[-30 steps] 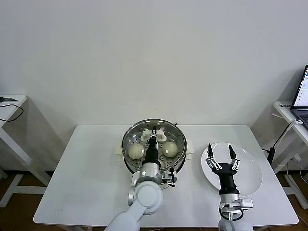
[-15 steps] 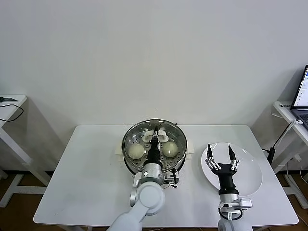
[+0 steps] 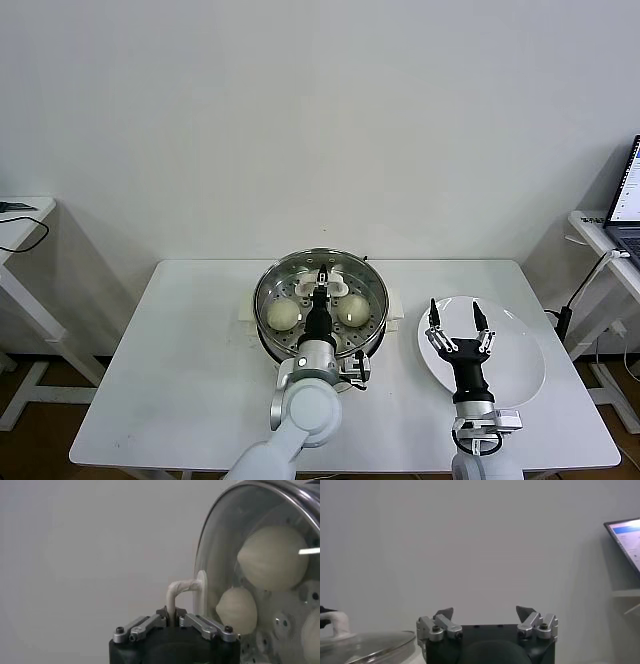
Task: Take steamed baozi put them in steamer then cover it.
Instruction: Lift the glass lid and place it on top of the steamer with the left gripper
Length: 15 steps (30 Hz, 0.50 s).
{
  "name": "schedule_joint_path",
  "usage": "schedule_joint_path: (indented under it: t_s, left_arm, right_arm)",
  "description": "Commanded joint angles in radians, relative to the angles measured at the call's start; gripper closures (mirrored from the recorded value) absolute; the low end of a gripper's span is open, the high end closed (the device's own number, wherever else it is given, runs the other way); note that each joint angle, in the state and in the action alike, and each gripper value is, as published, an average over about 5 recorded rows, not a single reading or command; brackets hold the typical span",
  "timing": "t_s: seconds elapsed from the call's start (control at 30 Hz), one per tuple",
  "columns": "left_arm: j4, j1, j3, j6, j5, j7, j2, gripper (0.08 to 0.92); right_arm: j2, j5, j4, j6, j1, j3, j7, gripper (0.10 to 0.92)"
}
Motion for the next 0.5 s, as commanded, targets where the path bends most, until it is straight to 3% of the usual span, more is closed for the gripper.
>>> schedule_joint_path:
  t_s: [0.03, 0.33, 0.5]
  left_arm:
    - [0.005, 0.0, -0.007, -0.006, 0.0, -0.004, 0.001, 0.812]
    - [0.001, 0.009, -0.015, -0.034, 0.007, -0.013, 0.009, 0.812]
    - [-0.036, 0.034, -0.016, -0.039, 0.006, -0.026, 0.032, 0.763]
  right_arm:
    - [0.0, -0.001, -0.005, 0.001, 0.003, -0.001, -0.001, 0.203]
    - [-0.001, -0.001, -0.007, 0.0, 0.008, -0.003, -0.001, 0.203]
    - [-0.005, 0.002, -0.014, 0.0, 0.014, -0.003, 0.0, 0.203]
